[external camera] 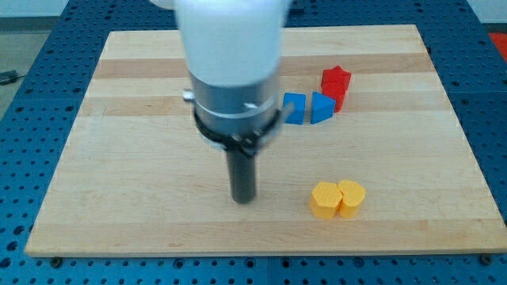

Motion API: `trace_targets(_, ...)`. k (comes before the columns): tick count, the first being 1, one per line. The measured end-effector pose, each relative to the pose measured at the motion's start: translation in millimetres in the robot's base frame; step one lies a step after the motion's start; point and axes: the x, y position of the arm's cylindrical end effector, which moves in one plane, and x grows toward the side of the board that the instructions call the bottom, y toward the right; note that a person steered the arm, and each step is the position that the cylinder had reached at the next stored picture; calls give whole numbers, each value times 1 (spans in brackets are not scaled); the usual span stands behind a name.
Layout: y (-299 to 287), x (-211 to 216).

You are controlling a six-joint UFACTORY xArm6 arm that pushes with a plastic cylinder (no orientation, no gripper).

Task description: Move the green star towards the bottom center of the board

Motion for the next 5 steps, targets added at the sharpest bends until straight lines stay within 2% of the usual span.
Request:
trace_targets(1, -67, -55)
trace_targets(2, -99, -138)
trace_targets(3, -101, -223)
trace_targets(4, -59, -270)
trace_targets(5, -14, -241)
